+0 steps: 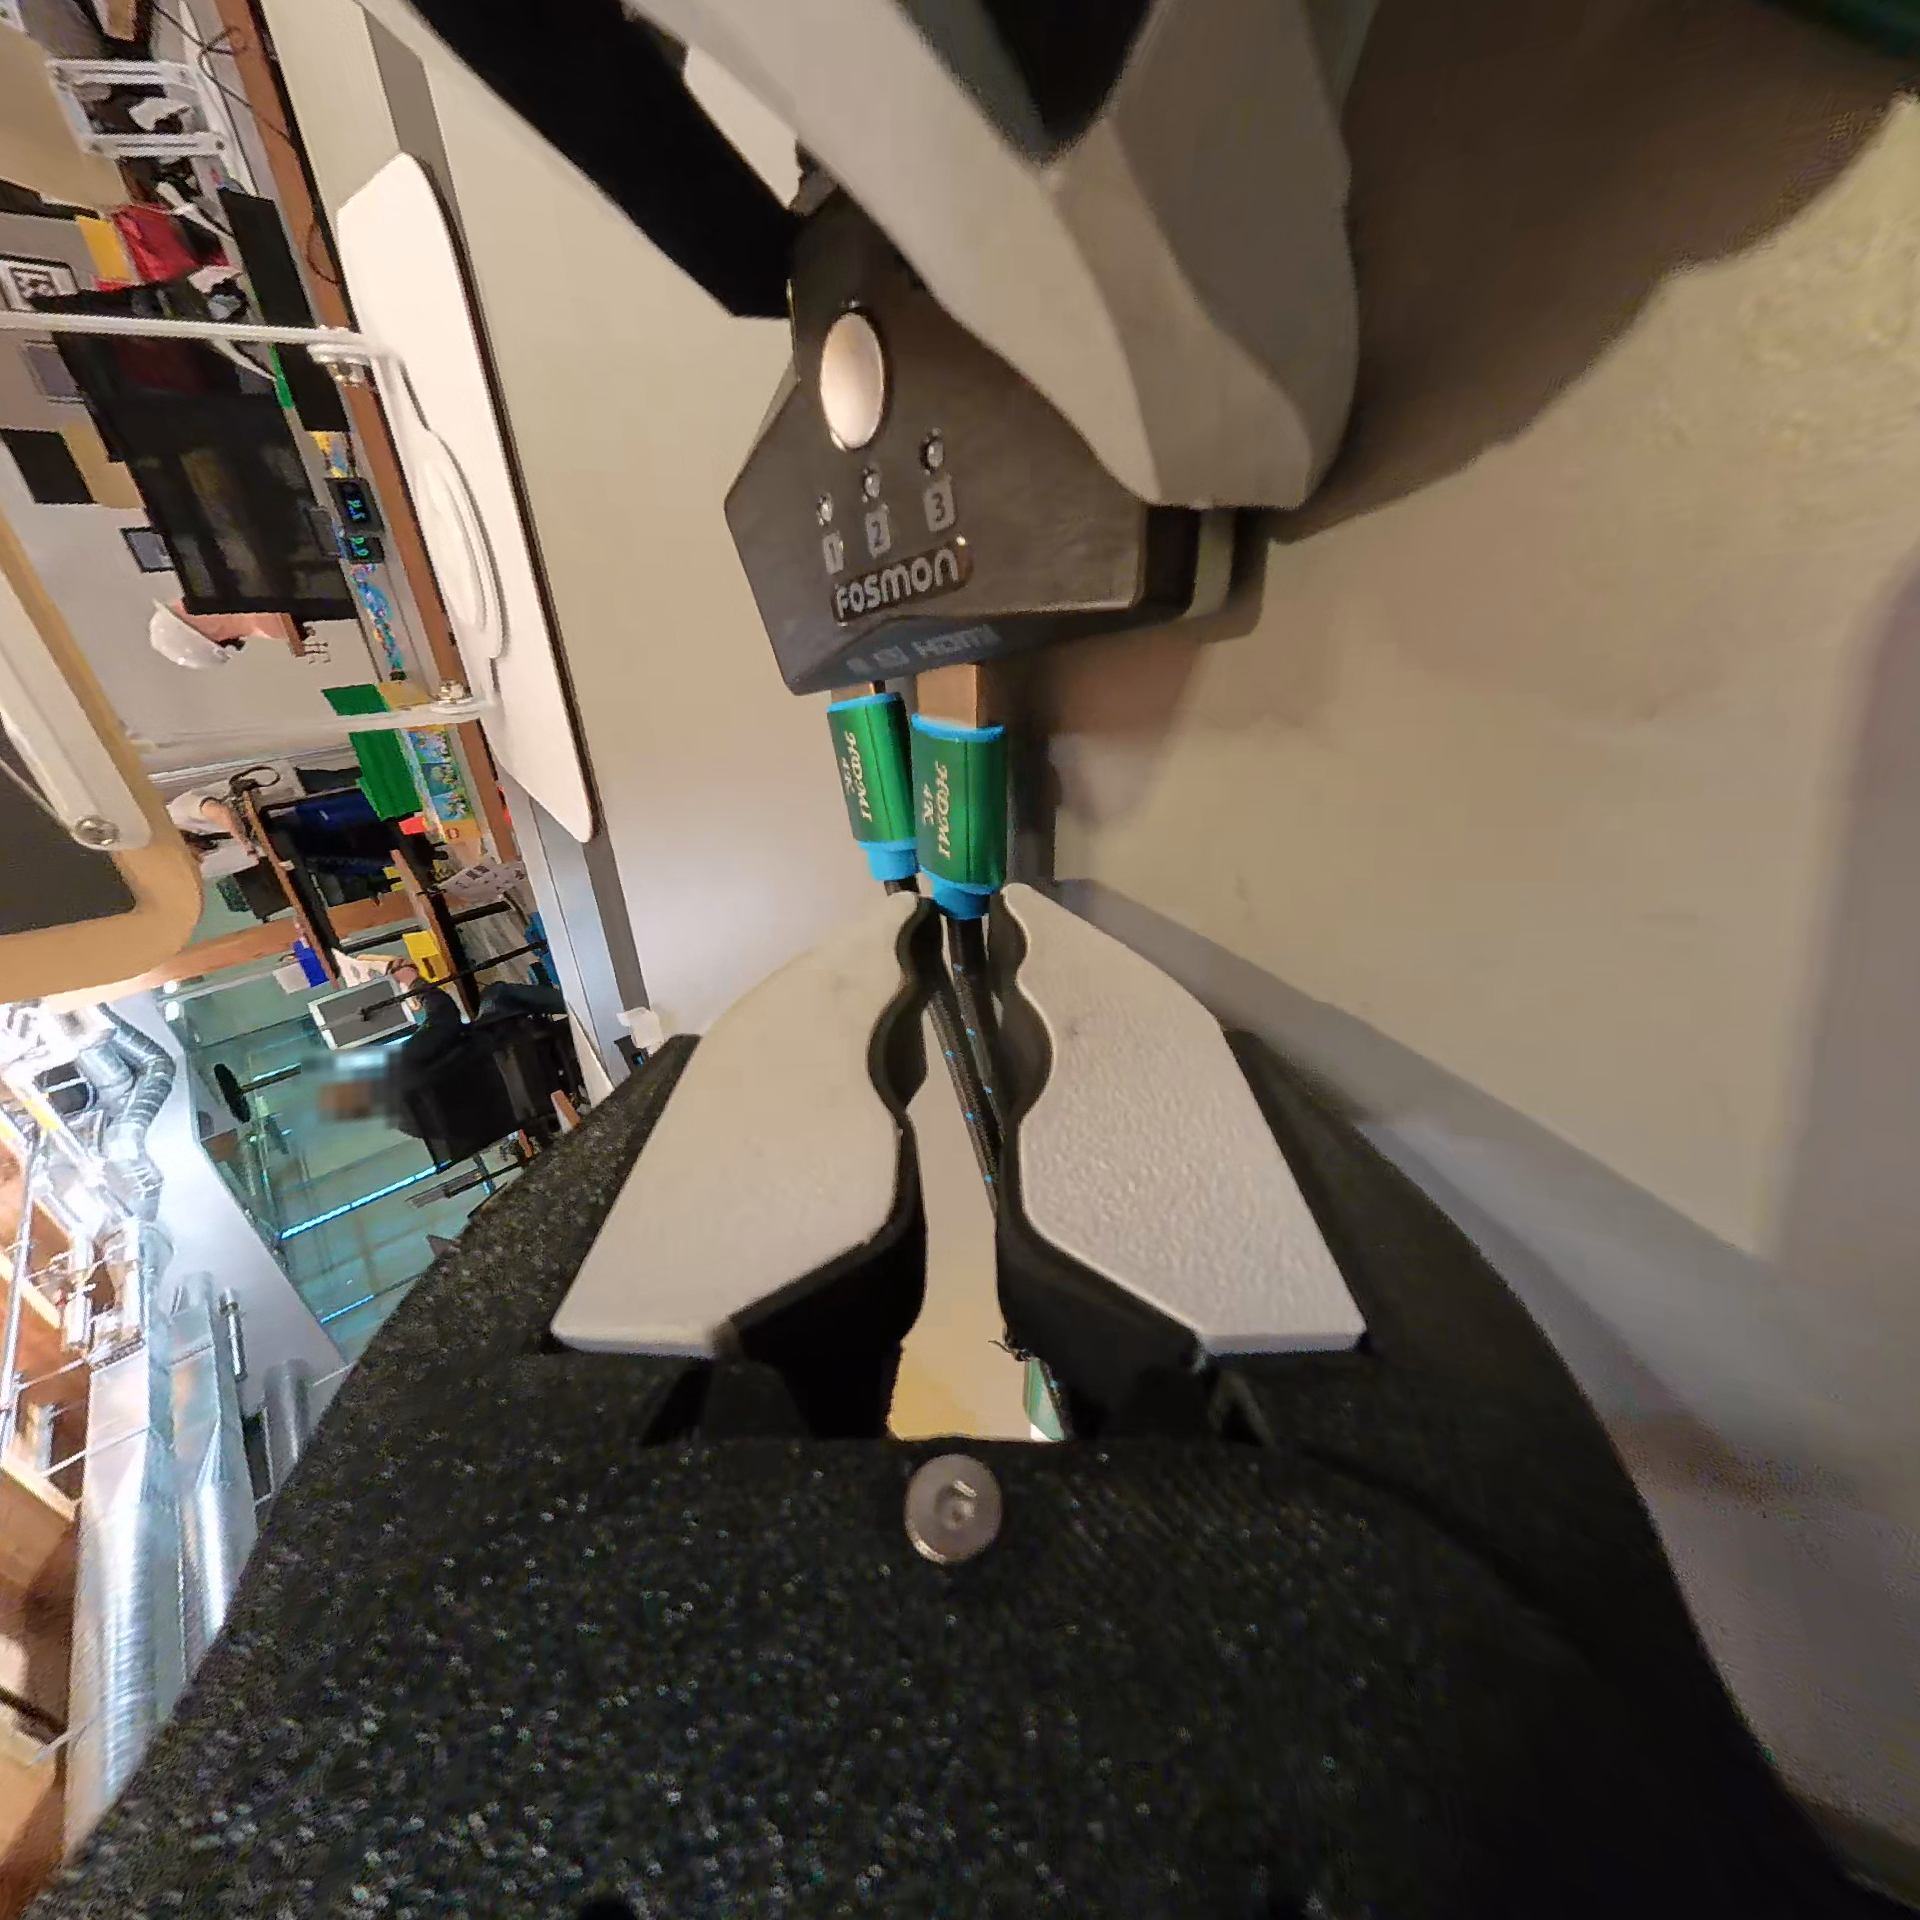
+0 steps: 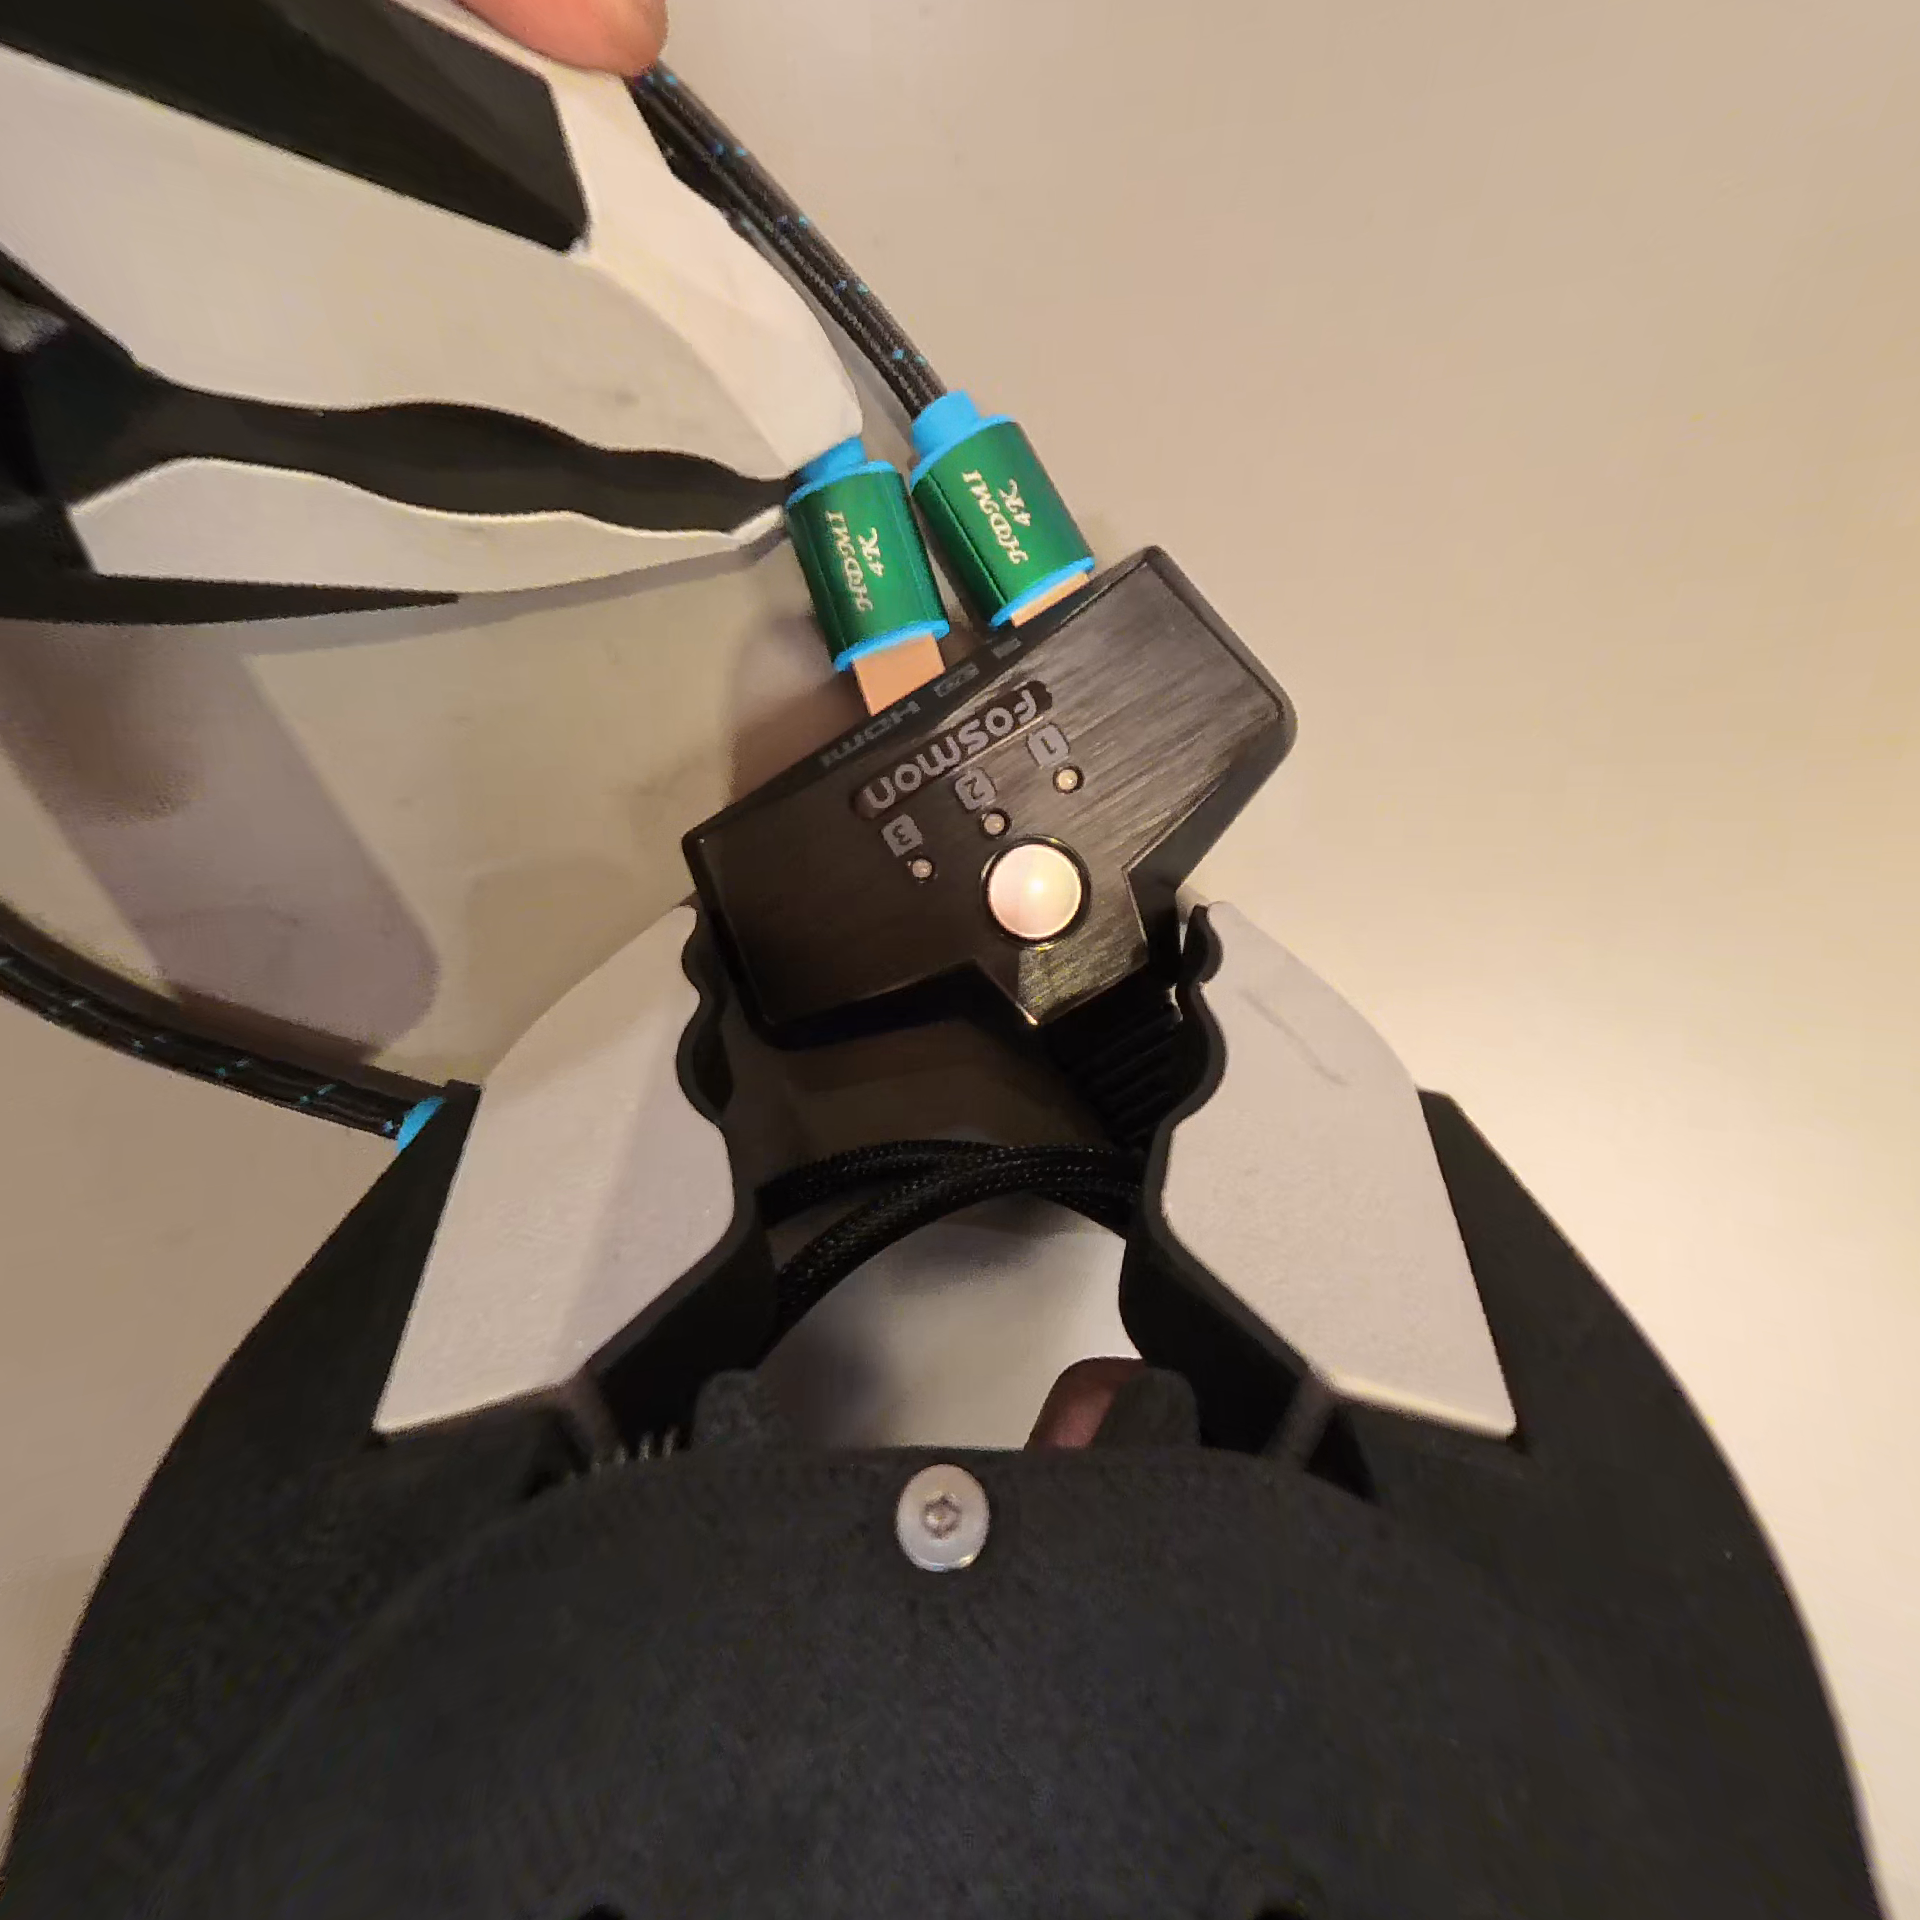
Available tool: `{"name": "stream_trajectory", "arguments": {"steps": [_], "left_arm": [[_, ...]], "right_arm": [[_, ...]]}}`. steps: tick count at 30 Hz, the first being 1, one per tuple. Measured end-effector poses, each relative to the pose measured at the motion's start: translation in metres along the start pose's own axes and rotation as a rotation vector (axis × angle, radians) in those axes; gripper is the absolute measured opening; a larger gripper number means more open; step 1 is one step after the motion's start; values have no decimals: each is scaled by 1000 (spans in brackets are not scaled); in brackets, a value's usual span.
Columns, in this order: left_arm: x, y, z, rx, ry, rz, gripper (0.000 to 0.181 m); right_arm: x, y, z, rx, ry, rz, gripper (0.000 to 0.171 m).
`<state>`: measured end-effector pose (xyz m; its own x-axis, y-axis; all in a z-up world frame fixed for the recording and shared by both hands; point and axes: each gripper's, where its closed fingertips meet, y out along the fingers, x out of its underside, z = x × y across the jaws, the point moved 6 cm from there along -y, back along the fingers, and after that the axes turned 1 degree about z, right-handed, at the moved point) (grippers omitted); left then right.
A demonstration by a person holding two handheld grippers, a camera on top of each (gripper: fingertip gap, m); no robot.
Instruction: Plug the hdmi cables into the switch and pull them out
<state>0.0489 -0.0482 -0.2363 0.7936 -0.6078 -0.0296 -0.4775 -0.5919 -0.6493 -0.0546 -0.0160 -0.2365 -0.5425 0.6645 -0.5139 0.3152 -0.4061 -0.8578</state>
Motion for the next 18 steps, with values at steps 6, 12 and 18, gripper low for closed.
{"name": "stream_trajectory", "arguments": {"steps": [6,12,18], "left_arm": [[-2,1,0,-14,-43,28,9],[-1,4,-3,-4,-127,53,8],[-4,7,-4,-53,-64,51,9]], "right_arm": [[3,-2,0,30,51,5,85],[2,-1,1,61,110,6,84],[1,-1,0,69,137,13,84]]}}
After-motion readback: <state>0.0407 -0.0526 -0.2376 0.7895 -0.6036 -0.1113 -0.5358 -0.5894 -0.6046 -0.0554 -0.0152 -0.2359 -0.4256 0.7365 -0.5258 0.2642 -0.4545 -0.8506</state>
